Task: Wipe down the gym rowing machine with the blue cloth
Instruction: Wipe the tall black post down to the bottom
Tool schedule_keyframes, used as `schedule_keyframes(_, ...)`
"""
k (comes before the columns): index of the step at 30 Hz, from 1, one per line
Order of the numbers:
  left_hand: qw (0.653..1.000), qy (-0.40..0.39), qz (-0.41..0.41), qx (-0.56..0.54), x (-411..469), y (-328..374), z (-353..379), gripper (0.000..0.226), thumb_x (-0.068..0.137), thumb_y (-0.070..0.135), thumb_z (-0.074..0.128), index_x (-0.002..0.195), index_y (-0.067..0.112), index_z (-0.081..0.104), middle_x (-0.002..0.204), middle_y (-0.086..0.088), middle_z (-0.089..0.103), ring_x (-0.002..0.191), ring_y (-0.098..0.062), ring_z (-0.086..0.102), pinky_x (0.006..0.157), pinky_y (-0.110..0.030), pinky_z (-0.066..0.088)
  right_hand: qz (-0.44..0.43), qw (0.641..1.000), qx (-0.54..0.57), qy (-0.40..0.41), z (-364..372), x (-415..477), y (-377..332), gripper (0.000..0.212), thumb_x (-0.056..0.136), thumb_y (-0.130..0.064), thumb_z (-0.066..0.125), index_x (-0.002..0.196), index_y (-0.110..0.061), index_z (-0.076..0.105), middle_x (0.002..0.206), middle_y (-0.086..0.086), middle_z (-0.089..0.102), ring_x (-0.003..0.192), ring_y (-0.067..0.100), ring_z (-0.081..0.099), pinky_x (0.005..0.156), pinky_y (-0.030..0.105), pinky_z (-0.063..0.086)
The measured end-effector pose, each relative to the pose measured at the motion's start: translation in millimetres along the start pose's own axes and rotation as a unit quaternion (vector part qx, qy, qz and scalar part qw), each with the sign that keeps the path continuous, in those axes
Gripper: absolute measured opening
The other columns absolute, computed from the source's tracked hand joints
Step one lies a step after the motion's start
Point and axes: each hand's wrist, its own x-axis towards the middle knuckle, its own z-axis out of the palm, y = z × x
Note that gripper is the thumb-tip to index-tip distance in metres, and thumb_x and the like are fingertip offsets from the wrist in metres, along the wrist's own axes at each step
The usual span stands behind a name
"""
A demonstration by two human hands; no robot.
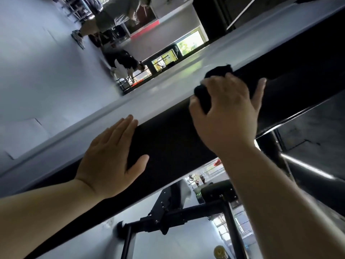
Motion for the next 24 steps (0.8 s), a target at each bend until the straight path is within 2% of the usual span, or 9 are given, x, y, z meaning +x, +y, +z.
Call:
schedule_keyframes(5,1.000,0.004,-0.002,-0.007,-4.2,-4.2,1.3,0.084,0.092,0.065,0.028,0.146,0.002,0.037,0.151,-0.018,0.040,0.137,-0.035,0.041,0.109,-0.049,0.034,-0.194,0.979,0.007,-0.061,15.3,-15.1,-28.1,0.035,0.093,-0.049,0.047,0.112,-0.030,0.068,0.118,-0.012,0.068,0.127,0.017,0.052,0.120,0.048,-0.002)
schedule_keyframes(7,1.000,0.021,0.004,-0.007,-5.4,-5.2,2.3,0.080,0.090,0.059,0.034,0.145,0.001,0.039,0.150,-0.018,0.041,0.137,-0.034,0.042,0.109,-0.047,0.033,-0.145,0.987,-0.031,-0.058,3.9,4.4,-6.7,0.036,0.094,-0.052,0.044,0.113,-0.030,0.066,0.121,-0.012,0.066,0.135,0.018,0.043,0.121,0.050,-0.003)
schedule_keyframes(9,0.999,0.031,0.008,-0.004,-6.7,-6.1,2.6,0.079,0.089,0.058,0.036,0.144,0.001,0.039,0.150,-0.018,0.042,0.137,-0.034,0.042,0.108,-0.046,0.032,-0.013,1.000,-0.007,-0.017,-7.5,19.2,8.4,0.033,0.094,-0.048,0.046,0.111,-0.027,0.066,0.123,-0.006,0.065,0.141,0.021,0.036,0.121,0.049,-0.003)
schedule_keyframes(11,0.999,0.031,0.009,-0.006,-6.1,-5.4,2.1,0.079,0.089,0.058,0.036,0.144,0.001,0.039,0.149,-0.018,0.042,0.136,-0.035,0.043,0.108,-0.047,0.033,0.043,0.999,0.014,0.009,-3.2,15.4,-3.7,0.028,0.093,-0.043,0.051,0.106,-0.024,0.068,0.117,-0.001,0.067,0.135,0.022,0.044,0.122,0.048,0.006)
schedule_keyframes(14,1.000,0.016,0.009,-0.003,-8.7,-10.3,3.4,0.080,0.089,0.058,0.036,0.144,0.001,0.040,0.150,-0.018,0.042,0.137,-0.034,0.043,0.110,-0.047,0.034,-0.086,0.996,0.038,-0.010,23.7,-22.0,-51.3,0.025,0.087,-0.041,0.055,0.097,-0.025,0.071,0.105,-0.006,0.071,0.113,0.020,0.060,0.116,0.045,0.024)
schedule_keyframes(16,1.000,-0.004,0.011,0.005,-17.1,-23.1,4.6,0.083,0.090,0.062,0.033,0.145,0.000,0.039,0.152,-0.018,0.039,0.139,-0.033,0.041,0.111,-0.048,0.037,-0.175,0.980,0.087,-0.047,36.7,-48.0,-74.1,0.026,0.088,-0.041,0.055,0.101,-0.026,0.072,0.111,-0.008,0.071,0.116,0.019,0.060,0.115,0.043,0.024)
schedule_keyframes(19,0.999,-0.017,0.030,0.021,-24.6,-37.6,4.0,0.088,0.092,0.068,0.023,0.145,0.000,0.038,0.151,-0.019,0.039,0.137,-0.035,0.042,0.107,-0.050,0.039,-0.221,0.971,0.078,-0.054,34.4,-38.9,-58.2,0.030,0.089,-0.044,0.054,0.105,-0.027,0.072,0.111,-0.008,0.072,0.115,0.018,0.061,0.118,0.045,0.021)
schedule_keyframes(21,0.999,-0.002,0.034,0.018,-26.1,-40.0,5.0,0.089,0.092,0.069,0.020,0.144,-0.001,0.040,0.150,-0.020,0.041,0.135,-0.036,0.043,0.105,-0.048,0.037,-0.156,0.986,0.052,-0.028,22.4,-19.3,-31.0,0.032,0.090,-0.046,0.051,0.105,-0.027,0.072,0.107,-0.007,0.072,0.112,0.020,0.061,0.119,0.045,0.016)
schedule_keyframes(24,1.000,0.005,0.030,0.002,-27.5,-40.0,7.1,0.090,0.092,0.069,0.021,0.144,-0.001,0.040,0.150,-0.019,0.041,0.136,-0.035,0.043,0.107,-0.046,0.035,-0.003,0.999,0.039,0.012,6.8,-6.0,-6.5,0.033,0.093,-0.047,0.048,0.112,-0.028,0.068,0.119,-0.009,0.067,0.128,0.021,0.049,0.122,0.047,0.007)
